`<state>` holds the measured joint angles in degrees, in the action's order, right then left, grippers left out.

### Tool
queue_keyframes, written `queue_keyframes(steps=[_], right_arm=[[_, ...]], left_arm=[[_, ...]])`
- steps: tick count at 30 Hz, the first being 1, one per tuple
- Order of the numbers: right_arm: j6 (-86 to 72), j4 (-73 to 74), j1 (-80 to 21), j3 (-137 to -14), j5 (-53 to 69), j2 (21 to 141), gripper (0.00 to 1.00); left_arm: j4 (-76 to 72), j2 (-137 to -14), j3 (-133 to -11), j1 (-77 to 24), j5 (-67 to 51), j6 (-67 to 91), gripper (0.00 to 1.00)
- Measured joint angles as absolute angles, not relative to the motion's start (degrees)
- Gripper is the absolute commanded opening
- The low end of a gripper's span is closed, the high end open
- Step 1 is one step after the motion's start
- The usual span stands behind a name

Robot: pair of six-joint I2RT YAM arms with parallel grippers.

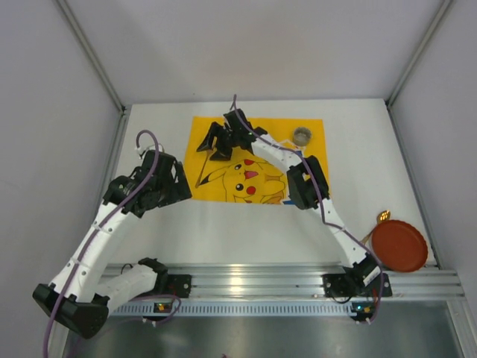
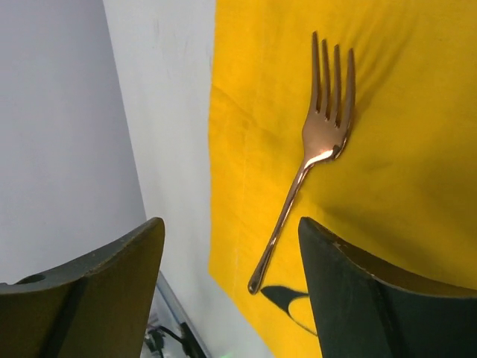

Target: Set the dinner table for one person

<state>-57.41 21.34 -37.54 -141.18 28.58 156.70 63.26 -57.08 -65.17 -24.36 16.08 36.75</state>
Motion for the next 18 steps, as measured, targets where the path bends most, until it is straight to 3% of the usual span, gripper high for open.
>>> queue_keyframes(steps=[4,9,14,18], right_arm=[[-53.4,21.3,-36.7,-131.0,27.6,147.1,0.82],[-46.1,23.6,-32.7,-110.3,22.9,122.1,0.83],[-39.9,28.5,-17.2,-91.5,13.7,93.3,0.82],[-36.9,39.1,1.5,-78.1,3.5,79.1,0.81]], left_arm=[[61.8,-57.8,-65.1,-24.4,14.7,36.0,0.88],[57.8,-58.0,-63.9,-24.4,11.3,35.4,0.87],[53.3,-59.2,-60.1,-24.4,6.1,34.9,0.86],[49.7,-61.1,-57.8,-24.5,1.5,34.8,0.85]])
